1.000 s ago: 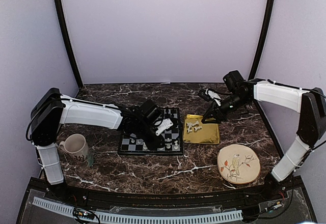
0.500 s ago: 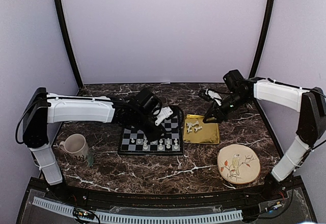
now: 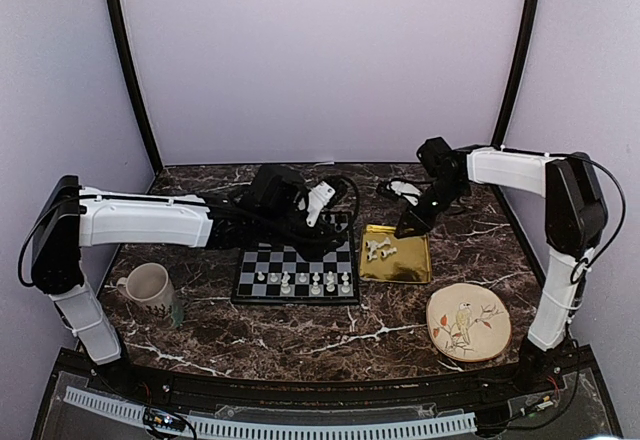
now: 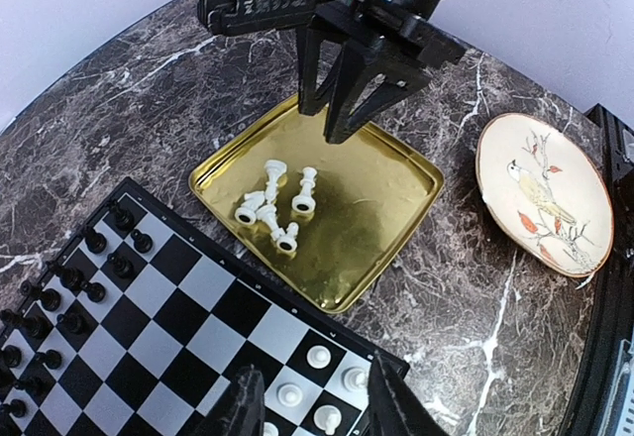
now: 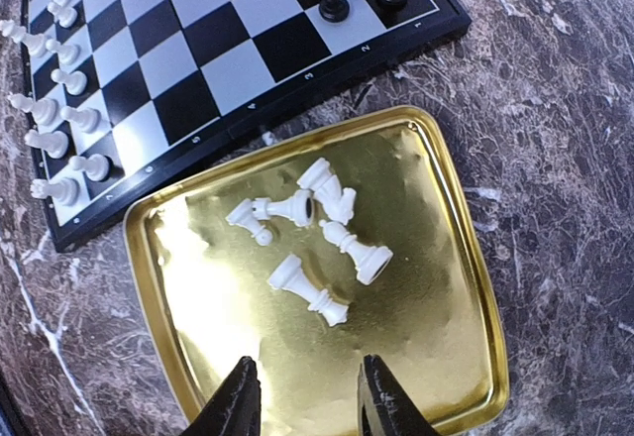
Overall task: Set up the chess pieces on the board
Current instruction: Pick up the bishop from the storage box.
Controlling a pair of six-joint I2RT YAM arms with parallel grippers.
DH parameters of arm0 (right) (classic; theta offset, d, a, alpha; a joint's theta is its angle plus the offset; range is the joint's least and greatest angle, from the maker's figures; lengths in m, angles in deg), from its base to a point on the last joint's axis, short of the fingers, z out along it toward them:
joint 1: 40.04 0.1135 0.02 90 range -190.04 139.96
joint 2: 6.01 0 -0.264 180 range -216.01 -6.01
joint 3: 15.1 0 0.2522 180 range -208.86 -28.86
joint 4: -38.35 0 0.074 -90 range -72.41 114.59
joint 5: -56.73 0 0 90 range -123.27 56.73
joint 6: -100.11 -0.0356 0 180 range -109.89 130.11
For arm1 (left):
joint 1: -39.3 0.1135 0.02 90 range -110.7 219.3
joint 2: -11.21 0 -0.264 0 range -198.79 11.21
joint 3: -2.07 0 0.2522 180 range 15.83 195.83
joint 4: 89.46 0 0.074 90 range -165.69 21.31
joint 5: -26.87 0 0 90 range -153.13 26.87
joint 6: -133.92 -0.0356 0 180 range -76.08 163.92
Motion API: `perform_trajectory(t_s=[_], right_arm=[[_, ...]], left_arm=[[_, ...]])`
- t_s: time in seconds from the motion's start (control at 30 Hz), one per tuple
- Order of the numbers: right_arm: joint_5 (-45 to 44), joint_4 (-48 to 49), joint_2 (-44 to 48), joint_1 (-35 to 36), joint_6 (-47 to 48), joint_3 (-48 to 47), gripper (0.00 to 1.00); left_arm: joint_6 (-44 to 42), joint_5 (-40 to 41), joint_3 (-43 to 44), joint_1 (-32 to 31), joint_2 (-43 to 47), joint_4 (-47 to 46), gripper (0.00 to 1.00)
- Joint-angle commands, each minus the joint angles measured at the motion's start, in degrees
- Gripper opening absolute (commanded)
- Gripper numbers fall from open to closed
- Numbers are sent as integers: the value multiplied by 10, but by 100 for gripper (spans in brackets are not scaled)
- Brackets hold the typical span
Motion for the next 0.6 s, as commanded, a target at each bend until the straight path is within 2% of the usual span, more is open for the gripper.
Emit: perform_trajectory(t_s=[0.0,0.37,0.57], right_arm=[[-32,-22,-44,2,56,-53,33],[-64,-105,-154,16,185,-185,32],[-76,-120,-174,30,210,-206,33]], left_arm=[[31,-19,-26,-2,18,-50,38],[43,-21,-78,-2,50,-79,38],[49,-27,-86,-2,50,-86,38]])
